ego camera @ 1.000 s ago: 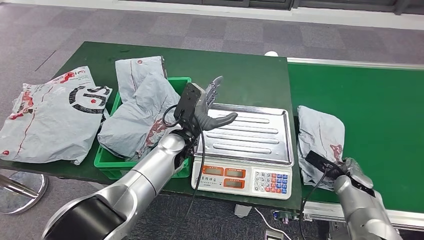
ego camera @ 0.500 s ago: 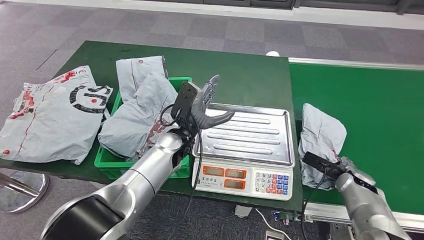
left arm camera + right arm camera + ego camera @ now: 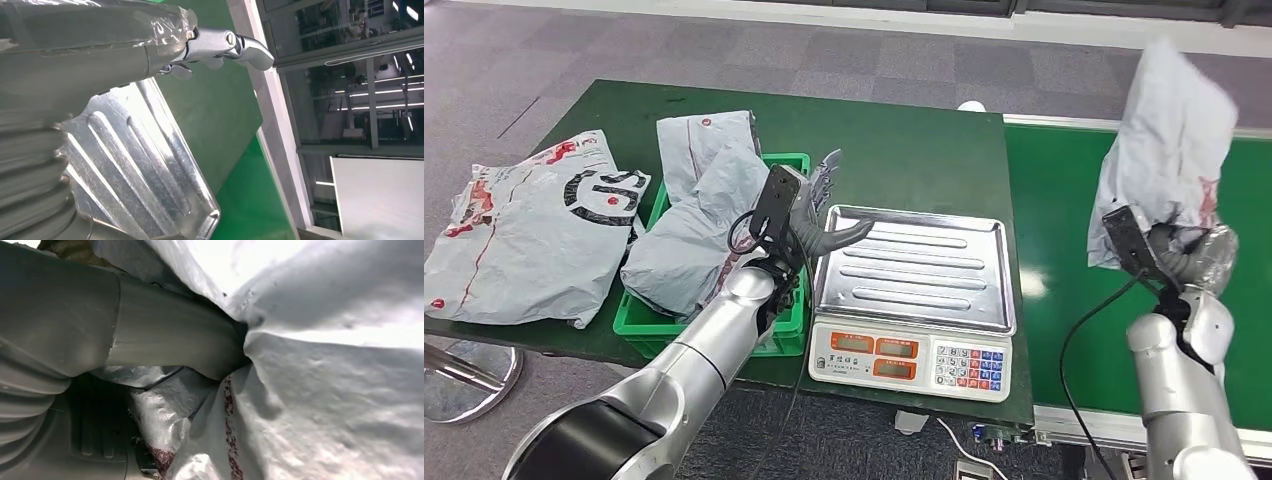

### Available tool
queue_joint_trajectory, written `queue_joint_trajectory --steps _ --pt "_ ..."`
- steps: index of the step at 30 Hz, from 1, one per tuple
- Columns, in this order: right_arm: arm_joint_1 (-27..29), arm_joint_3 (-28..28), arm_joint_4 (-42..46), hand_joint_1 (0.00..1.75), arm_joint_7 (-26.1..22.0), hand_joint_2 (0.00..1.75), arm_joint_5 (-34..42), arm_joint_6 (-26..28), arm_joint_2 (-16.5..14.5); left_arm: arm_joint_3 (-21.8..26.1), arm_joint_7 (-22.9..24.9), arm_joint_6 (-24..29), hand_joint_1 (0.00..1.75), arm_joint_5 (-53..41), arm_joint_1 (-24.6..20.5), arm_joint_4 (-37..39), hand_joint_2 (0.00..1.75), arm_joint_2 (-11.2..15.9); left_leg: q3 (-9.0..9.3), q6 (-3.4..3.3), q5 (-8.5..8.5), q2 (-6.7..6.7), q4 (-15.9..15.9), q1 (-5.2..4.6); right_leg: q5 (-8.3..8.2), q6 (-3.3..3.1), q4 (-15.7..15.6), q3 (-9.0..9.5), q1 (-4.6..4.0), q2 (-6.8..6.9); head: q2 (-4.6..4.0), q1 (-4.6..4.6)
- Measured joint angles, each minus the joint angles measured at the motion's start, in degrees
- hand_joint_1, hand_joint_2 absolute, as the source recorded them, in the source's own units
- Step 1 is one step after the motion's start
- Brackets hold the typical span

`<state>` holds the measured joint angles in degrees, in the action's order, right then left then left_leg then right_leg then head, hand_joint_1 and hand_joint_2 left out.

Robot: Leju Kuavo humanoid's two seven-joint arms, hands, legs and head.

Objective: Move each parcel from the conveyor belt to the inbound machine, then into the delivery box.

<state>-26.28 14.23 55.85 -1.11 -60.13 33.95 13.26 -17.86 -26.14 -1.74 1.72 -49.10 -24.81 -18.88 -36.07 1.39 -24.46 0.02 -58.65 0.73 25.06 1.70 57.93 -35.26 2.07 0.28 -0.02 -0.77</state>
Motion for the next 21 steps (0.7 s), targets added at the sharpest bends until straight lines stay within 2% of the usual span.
queue_joint_trajectory --steps 4,7,13,15,21 --pt "5.06 -1.03 10.53 1.75 -6.33 1.75 7.44 5.16 0.23 0.98 -0.11 -0.30 0.00 -0.95 0.00 0.00 1.75 -0.09 -0.03 0.00 -0.07 0.04 0.01 0.00 0.06 0.01 0.00 0.00 0.00 0.01 0.00 0.01" --pt "8.16 -1.86 14.83 1.75 -8.17 1.75 9.92 5.34 0.15 1.28 -0.11 -0.38 0.00 -1.42 -0.01 0.00 1.75 -0.23 -0.06 0.00 -0.08 0.05 0.02 0.00 0.08 0.03 0.00 0.00 0.00 0.01 0.00 0.01" --pt "9.51 -7.87 16.09 1.75 -7.05 1.75 13.47 -2.84 -0.04 2.14 -0.42 -0.40 0.00 -2.03 -0.09 -0.19 1.75 -0.28 -0.04 0.00 -0.07 -0.04 0.02 0.00 0.05 0.02 0.00 -0.03 0.00 -0.08 0.01 0.01" --pt "9.47 -10.18 15.80 1.75 -6.65 1.75 13.96 -4.02 -0.10 2.19 -0.57 -0.40 0.00 -2.08 -0.11 -0.20 1.75 -0.28 -0.05 -0.01 -0.04 0.02 0.02 0.00 0.05 0.02 0.00 -0.02 0.00 0.03 0.01 0.01" --pt "7.14 -16.82 12.42 1.75 -6.54 1.75 17.47 -12.14 -0.49 3.08 -0.90 0.16 0.00 -2.96 -0.16 -0.20 1.75 -0.11 -0.12 0.00 -0.02 0.09 0.03 0.01 0.05 0.01 0.02 -0.04 -0.01 0.05 0.00 0.01"
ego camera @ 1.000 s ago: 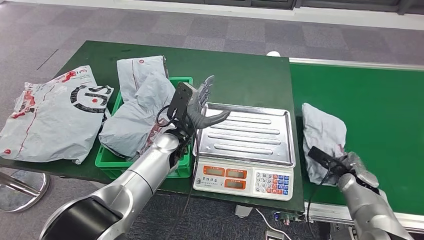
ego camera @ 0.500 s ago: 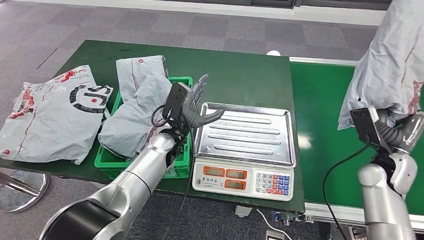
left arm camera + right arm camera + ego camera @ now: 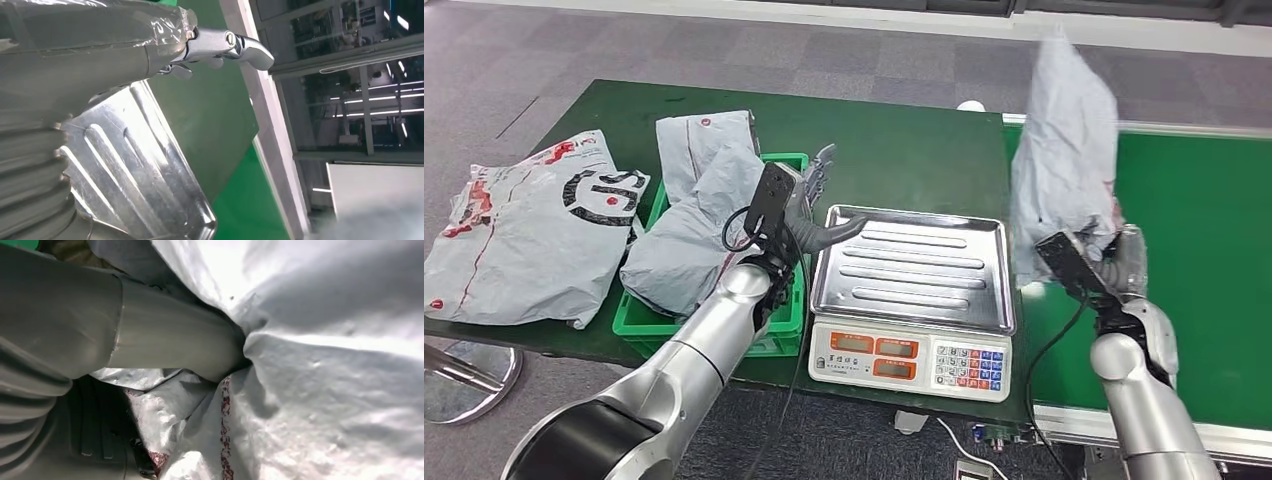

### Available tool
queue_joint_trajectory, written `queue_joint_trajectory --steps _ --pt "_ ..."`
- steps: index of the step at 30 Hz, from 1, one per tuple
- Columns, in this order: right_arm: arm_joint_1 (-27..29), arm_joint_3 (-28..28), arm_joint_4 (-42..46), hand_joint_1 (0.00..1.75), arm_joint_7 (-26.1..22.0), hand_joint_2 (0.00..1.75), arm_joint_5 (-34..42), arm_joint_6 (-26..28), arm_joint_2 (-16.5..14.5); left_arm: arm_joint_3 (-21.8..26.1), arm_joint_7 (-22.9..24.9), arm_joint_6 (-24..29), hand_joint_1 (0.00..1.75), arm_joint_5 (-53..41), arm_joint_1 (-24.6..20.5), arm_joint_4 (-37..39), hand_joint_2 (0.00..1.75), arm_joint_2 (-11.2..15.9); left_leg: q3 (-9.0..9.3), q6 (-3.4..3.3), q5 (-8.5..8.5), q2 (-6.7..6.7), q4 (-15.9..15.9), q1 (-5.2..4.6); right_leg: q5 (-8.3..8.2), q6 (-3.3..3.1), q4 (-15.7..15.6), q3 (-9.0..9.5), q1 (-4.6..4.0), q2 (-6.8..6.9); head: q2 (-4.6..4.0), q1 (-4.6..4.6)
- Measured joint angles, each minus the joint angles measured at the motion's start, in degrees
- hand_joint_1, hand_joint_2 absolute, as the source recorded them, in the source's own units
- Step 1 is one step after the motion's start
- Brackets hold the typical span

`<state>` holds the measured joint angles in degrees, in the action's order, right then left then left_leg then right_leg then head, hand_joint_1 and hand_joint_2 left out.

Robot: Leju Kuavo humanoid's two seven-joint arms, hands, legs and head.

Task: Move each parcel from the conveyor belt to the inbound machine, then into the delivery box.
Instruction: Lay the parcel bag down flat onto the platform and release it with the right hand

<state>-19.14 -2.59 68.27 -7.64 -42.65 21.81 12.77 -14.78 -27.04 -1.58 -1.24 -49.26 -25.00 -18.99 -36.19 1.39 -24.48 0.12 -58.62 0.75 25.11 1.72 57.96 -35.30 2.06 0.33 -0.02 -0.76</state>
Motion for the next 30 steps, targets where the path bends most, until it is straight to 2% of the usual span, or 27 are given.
queue_joint_trajectory --steps 3,7,10,18,19,22,23,30 --pt "-2.57 -5.01 -4.42 1.75 -0.59 1.75 1.57 -4.46 -1.26 0.06 -0.12 0.29 0.00 -0.55 -0.09 0.02 1.75 0.00 -0.01 0.01 0.01 0.00 0.00 0.00 0.00 0.00 0.00 -0.01 0.00 0.02 0.00 0.00" --pt "-7.24 -12.92 -12.28 1.75 -0.85 1.75 2.81 -12.10 -4.34 0.08 -0.17 0.86 0.00 -1.14 -0.85 0.08 1.75 -0.16 0.00 0.06 0.04 -0.02 0.00 0.07 0.00 -0.01 0.01 -0.03 -0.06 0.00 0.00 -0.01" --pt "-9.44 -17.56 -15.89 1.75 -0.14 1.75 2.82 -15.81 -6.56 0.09 -0.24 1.54 0.00 -1.18 -1.23 0.07 1.75 -0.31 0.03 0.06 0.05 -0.01 0.00 0.08 0.00 -0.02 0.01 -0.03 -0.07 0.02 0.00 -0.01" --pt "-12.74 -22.37 -19.15 1.75 0.62 1.75 1.85 -20.02 -7.89 0.09 -0.55 2.82 0.00 -1.19 -1.30 0.06 1.75 -0.33 0.22 0.09 -0.03 -0.26 -0.02 0.09 -0.04 -0.05 -0.01 0.06 -0.07 -0.29 0.00 0.00" --pt "-12.90 -22.70 -19.31 1.43 0.62 1.75 1.77 -20.29 -7.96 0.09 -0.58 2.85 0.00 -1.19 -1.31 0.05 1.75 -0.33 0.26 0.09 -0.04 -0.30 -0.02 0.09 -0.05 -0.07 -0.02 0.08 -0.08 -0.32 0.01 0.00" --pt "-13.13 -23.36 -19.53 0.13 0.56 1.75 1.63 -20.54 -8.15 0.09 -0.65 3.08 0.00 -1.19 -1.31 0.04 1.75 -0.33 0.37 0.12 -0.02 -0.32 -0.01 0.11 -0.07 -0.10 -0.02 0.15 -0.09 -0.34 0.01 0.00" --pt "-13.17 -23.49 -19.59 0.01 0.43 1.75 1.56 -20.56 -8.19 0.09 -0.71 3.30 0.00 -1.21 -1.31 0.04 1.75 -0.33 0.40 0.13 -0.02 -0.32 -0.01 0.12 -0.07 -0.11 -0.02 0.17 -0.10 -0.34 0.00 0.00" --pt "-12.74 -23.60 -19.66 0.00 -0.16 1.75 1.49 -18.25 -8.60 0.09 -1.15 5.36 0.00 -2.22 -1.30 -0.12 1.75 -0.35 0.45 0.15 0.02 -0.32 -0.01 0.13 -0.11 -0.13 -0.02 0.23 -0.11 -0.35 0.00 0.00"
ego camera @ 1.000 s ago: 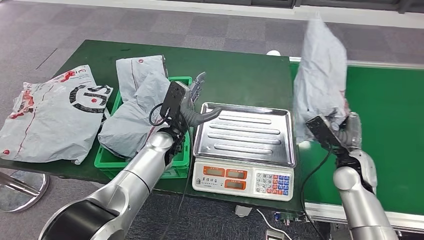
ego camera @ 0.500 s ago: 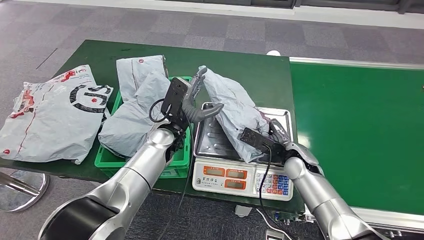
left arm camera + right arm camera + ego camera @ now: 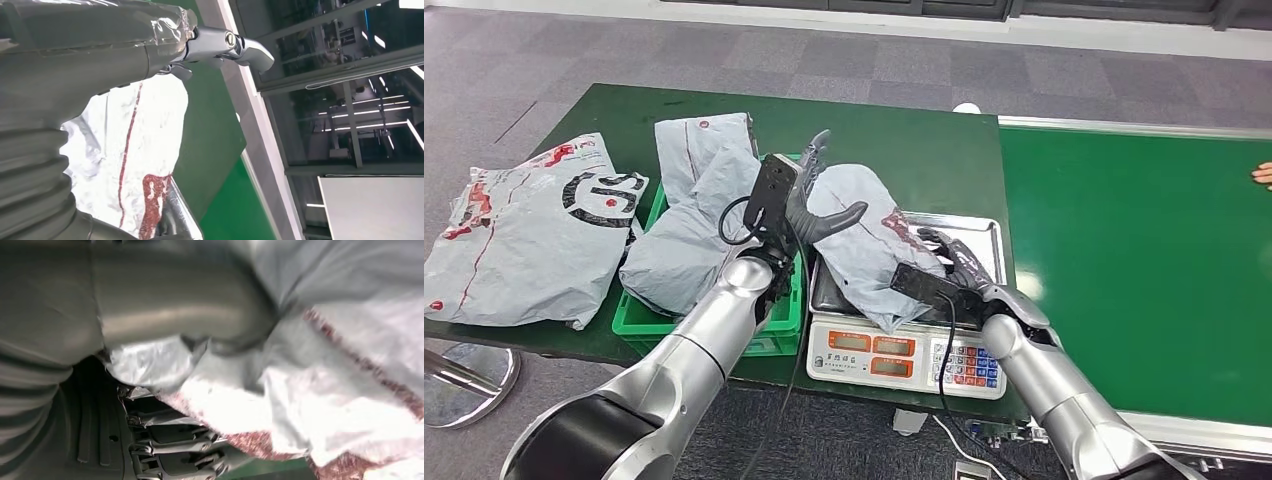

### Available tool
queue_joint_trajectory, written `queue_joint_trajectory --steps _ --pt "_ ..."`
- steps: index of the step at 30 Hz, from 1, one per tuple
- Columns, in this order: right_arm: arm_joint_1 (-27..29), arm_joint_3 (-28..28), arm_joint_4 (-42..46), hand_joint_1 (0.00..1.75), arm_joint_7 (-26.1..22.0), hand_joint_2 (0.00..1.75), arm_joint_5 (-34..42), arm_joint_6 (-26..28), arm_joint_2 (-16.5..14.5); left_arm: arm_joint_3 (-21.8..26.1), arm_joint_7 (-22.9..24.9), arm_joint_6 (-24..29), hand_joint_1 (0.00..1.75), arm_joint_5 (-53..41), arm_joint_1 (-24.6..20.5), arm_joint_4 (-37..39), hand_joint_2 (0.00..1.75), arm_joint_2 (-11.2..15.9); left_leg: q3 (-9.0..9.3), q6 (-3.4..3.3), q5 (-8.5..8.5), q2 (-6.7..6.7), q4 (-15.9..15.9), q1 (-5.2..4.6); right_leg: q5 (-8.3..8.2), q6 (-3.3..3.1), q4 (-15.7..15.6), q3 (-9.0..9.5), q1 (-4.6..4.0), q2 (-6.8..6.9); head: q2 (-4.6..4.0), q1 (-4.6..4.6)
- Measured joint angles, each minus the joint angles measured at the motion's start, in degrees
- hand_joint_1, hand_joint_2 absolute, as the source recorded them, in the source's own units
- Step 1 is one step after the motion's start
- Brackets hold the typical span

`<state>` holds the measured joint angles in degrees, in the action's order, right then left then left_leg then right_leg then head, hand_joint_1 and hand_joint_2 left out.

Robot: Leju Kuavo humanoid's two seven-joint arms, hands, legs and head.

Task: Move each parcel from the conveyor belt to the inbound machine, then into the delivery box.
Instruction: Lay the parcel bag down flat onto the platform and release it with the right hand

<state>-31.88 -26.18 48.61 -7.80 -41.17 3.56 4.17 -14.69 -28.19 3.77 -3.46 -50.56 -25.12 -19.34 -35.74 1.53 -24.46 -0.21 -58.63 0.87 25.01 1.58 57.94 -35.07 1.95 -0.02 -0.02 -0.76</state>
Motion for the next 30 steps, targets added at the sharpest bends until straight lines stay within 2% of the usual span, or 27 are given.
queue_joint_trajectory --steps 6,14,17,20,26,30 --pt "0.70 0.23 0.75 0.00 -1.85 1.75 1.61 4.61 -0.17 0.00 -0.83 1.82 0.00 -0.85 0.04 -0.26 1.75 0.02 -0.03 0.00 0.00 0.03 0.00 -0.01 -0.01 0.01 0.00 0.00 0.01 0.01 0.00 -0.01" --pt "0.44 5.48 3.71 0.00 -9.22 1.75 11.25 9.30 -0.20 -0.04 0.57 3.28 0.00 -4.43 -0.09 -0.29 1.75 -0.09 -0.11 -0.01 0.00 0.07 -0.01 -0.01 0.01 0.01 0.00 -0.06 0.01 0.07 0.00 0.00" --pt "0.07 8.11 3.90 0.00 -12.18 1.75 15.70 12.71 -0.20 -1.09 5.81 2.73 0.00 -8.51 -0.65 0.24 1.75 -0.19 -0.12 -0.01 -0.01 0.07 -0.01 -0.03 0.01 0.02 0.00 -0.07 0.03 0.07 0.00 0.00" --pt "-0.15 10.99 3.86 0.00 -14.84 1.75 19.98 16.56 -0.19 -4.42 12.27 3.22 0.00 -15.43 -1.39 1.48 1.75 -0.20 -0.13 -0.02 -0.01 0.07 -0.01 -0.06 0.01 0.03 0.00 -0.08 0.05 0.07 0.00 0.00" --pt "-0.13 14.16 3.82 0.00 -16.34 1.75 22.78 18.21 -0.17 -9.53 15.52 5.58 0.00 -20.63 -1.87 3.03 1.75 -0.21 -0.14 -0.01 -0.02 0.02 -0.01 -0.06 0.01 0.02 0.00 -0.16 0.05 -0.02 0.01 -0.01" --pt "-0.11 15.50 3.53 0.00 -17.55 1.75 25.26 19.98 -0.17 -13.91 21.77 7.66 0.00 -29.85 -2.60 4.27 1.75 -0.39 -0.16 -0.01 -0.02 0.05 0.00 -0.06 0.02 0.02 0.00 -0.17 0.04 0.05 0.00 0.00"
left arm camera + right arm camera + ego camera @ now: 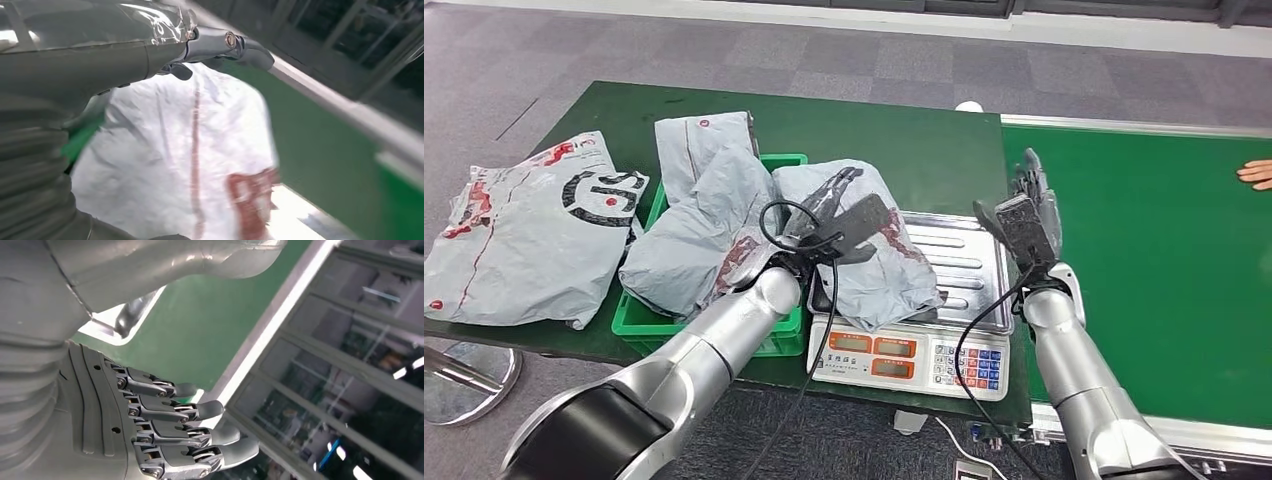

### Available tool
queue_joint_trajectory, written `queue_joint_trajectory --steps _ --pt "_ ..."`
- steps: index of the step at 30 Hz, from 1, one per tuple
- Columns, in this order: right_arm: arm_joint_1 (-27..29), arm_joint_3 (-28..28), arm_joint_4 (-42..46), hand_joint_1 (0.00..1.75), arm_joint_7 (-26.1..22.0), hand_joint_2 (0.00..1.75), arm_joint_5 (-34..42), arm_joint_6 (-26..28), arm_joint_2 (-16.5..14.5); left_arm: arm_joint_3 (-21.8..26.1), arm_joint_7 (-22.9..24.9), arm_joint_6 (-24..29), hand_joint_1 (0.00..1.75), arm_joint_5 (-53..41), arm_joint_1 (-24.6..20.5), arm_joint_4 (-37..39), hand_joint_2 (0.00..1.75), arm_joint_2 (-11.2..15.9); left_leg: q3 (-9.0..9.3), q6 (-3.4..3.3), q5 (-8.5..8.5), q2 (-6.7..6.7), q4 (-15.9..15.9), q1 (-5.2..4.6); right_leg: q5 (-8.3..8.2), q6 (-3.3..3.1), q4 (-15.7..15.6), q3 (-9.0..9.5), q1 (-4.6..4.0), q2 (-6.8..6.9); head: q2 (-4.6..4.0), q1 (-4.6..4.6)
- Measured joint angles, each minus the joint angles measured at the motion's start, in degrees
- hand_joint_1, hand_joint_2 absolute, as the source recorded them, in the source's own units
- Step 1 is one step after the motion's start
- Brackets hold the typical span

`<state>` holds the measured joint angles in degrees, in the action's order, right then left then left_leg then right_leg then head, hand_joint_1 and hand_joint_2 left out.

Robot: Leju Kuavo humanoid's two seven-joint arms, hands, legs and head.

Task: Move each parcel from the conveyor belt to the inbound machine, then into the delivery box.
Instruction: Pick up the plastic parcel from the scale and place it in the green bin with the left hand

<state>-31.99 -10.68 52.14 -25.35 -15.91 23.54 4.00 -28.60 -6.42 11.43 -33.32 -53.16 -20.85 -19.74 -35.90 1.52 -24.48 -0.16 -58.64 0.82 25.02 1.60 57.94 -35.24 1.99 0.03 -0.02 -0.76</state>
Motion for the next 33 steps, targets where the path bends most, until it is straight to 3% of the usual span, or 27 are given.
queue_joint_trajectory --steps 3,7,10,15,21,25,33 --pt "0.03 1.01 -0.27 0.00 -0.76 1.75 1.36 0.15 0.02 -5.29 4.41 -1.57 0.02 -8.01 -0.18 1.00 1.75 -0.28 -0.03 0.00 -0.01 -0.01 0.00 -0.01 0.00 0.00 0.00 -0.01 0.01 -0.04 0.01 0.00" --pt "0.30 1.26 -0.26 0.00 -0.89 1.75 2.92 -1.48 0.19 -12.89 7.37 -11.97 0.17 -12.44 0.16 1.71 1.75 -0.39 -0.03 -0.03 -0.04 -0.02 -0.01 -0.04 0.01 0.01 0.00 -0.03 0.05 -0.07 0.00 0.00" --pt "0.40 1.26 -0.23 0.00 -1.05 1.75 4.12 -2.42 0.59 -17.76 8.46 -16.44 0.17 -13.10 0.04 1.95 1.75 -0.39 -0.02 -0.04 -0.05 0.00 0.00 -0.04 0.02 0.02 -0.01 0.01 0.05 -0.03 0.00 -0.01" --pt "0.39 1.26 -0.21 0.00 -1.21 1.75 4.69 -2.64 1.14 -22.24 8.66 -17.01 0.17 -13.26 -0.77 2.09 1.75 -0.39 0.01 -0.05 -0.07 -0.01 0.00 -0.04 0.03 0.02 0.00 0.03 0.04 -0.05 0.01 -0.01" --pt "0.39 1.26 -0.21 0.00 -1.36 1.75 4.94 -2.65 1.40 -24.01 8.65 -17.02 0.17 -13.26 -1.12 2.35 1.75 -0.39 0.03 -0.05 -0.07 -0.01 0.00 -0.03 0.03 0.02 0.00 0.05 0.04 -0.05 0.00 -0.01" --pt "0.39 1.26 -0.21 0.00 -1.47 1.75 5.04 -2.72 1.50 -24.56 8.61 -17.41 1.75 -13.29 -1.19 2.44 1.75 -0.39 0.03 -0.05 -0.07 0.00 0.00 -0.03 0.03 0.02 0.00 0.06 0.04 -0.04 0.00 -0.01" --pt "0.93 1.26 0.09 0.00 -2.11 1.75 8.47 -3.62 2.03 -27.16 8.04 -20.99 1.75 -14.05 -1.28 2.77 1.75 -0.39 0.15 -0.06 -0.08 0.01 0.00 -0.03 0.05 0.04 -0.01 0.21 0.04 -0.02 0.00 -0.02"
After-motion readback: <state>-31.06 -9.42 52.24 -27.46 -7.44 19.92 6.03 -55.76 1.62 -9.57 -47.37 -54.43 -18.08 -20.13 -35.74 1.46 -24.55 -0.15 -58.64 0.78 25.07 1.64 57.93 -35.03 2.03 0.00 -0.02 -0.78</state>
